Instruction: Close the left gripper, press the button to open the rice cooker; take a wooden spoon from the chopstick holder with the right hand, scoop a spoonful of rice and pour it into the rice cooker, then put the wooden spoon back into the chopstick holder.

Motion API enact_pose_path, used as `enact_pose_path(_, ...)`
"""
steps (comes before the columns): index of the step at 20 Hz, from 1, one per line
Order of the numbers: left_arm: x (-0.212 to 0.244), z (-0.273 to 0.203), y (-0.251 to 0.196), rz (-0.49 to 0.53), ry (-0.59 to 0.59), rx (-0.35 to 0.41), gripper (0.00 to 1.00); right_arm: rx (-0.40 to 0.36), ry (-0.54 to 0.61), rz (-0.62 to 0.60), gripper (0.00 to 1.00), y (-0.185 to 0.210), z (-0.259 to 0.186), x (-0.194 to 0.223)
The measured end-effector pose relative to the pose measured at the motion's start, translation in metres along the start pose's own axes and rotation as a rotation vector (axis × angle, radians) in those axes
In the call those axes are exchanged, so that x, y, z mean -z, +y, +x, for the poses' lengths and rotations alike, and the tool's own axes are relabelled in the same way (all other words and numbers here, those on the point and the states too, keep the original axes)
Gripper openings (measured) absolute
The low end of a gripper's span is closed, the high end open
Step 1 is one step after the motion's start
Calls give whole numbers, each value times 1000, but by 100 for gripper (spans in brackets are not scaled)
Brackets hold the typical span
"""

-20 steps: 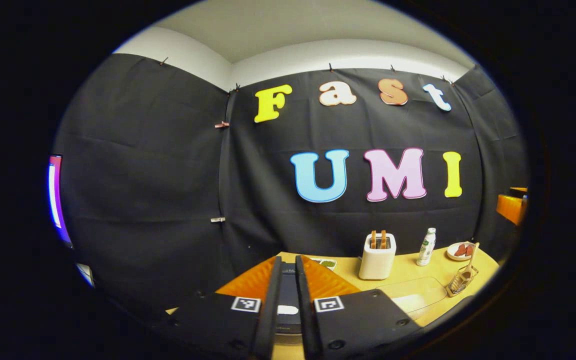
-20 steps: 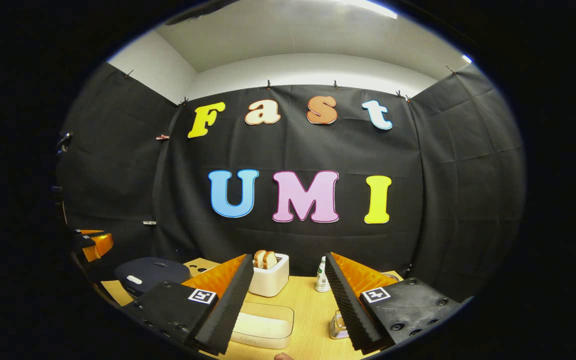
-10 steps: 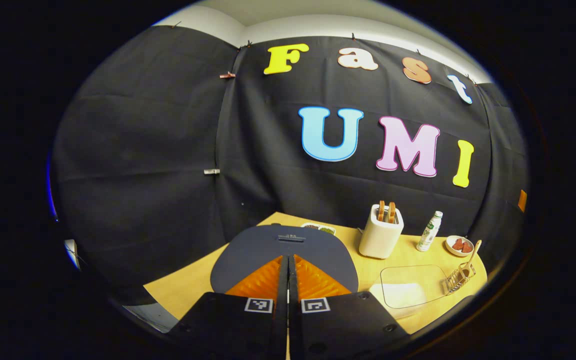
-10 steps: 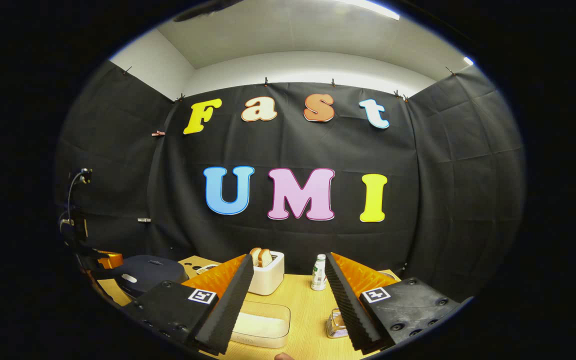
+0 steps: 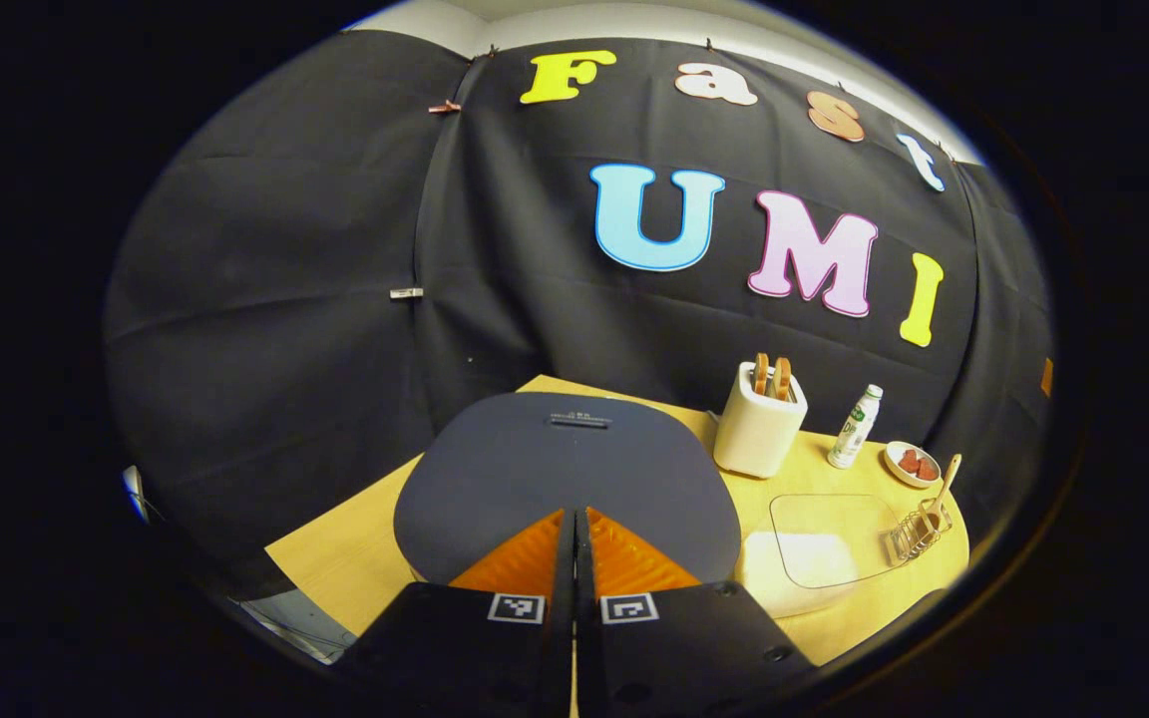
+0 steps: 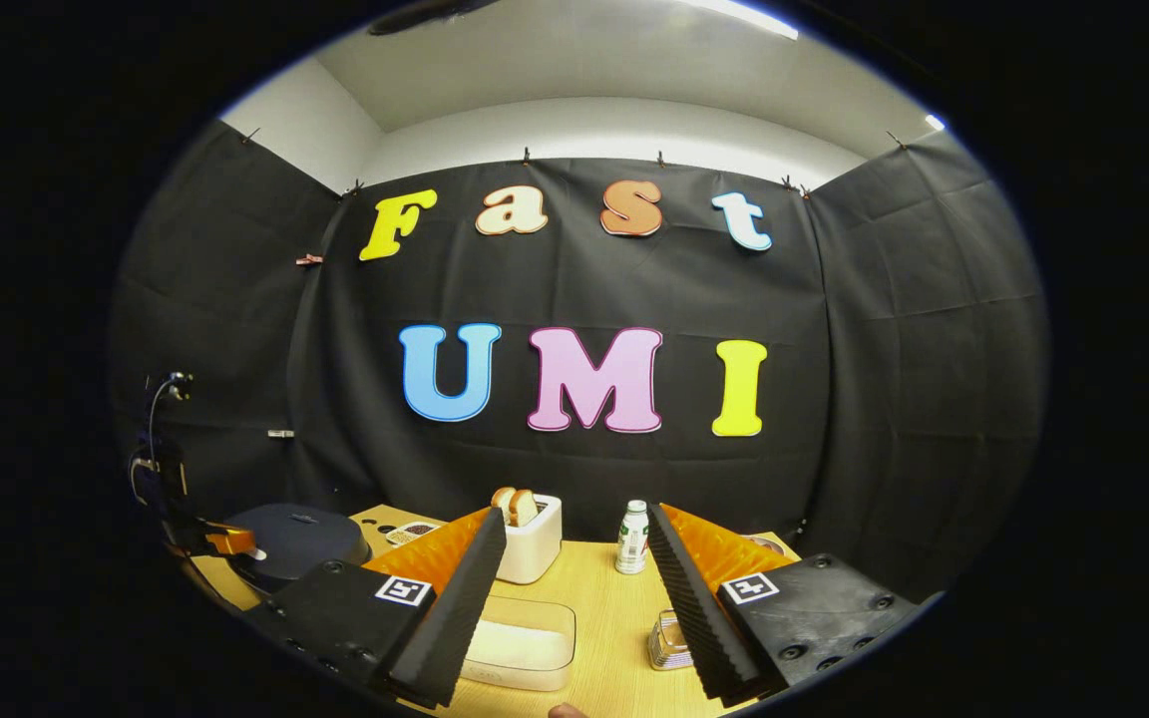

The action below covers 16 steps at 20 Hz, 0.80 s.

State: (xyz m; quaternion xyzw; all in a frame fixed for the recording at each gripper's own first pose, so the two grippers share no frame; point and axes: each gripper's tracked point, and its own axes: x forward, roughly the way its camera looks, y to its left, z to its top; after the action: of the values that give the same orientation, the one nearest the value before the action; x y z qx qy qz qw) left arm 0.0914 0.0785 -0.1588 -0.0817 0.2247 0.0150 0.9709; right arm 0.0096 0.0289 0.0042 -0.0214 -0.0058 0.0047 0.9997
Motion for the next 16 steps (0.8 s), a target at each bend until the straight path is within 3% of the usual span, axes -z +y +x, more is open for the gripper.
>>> enact_pose_path(4,4,1,0,23,-22,-5,7,-1,4,1,90,1,1,1)
enact_pose_path(8,6,0,0,-57,-26,21,8,-10,8,6,90,4,2,2)
enact_pose_path(12,9,1,-1,6,-58,21,7,-21,8,10,90,6,2,1)
enact_pose_path(16,10,0,0,-29,-54,12,7,-28,8,14,90,9,-1,0)
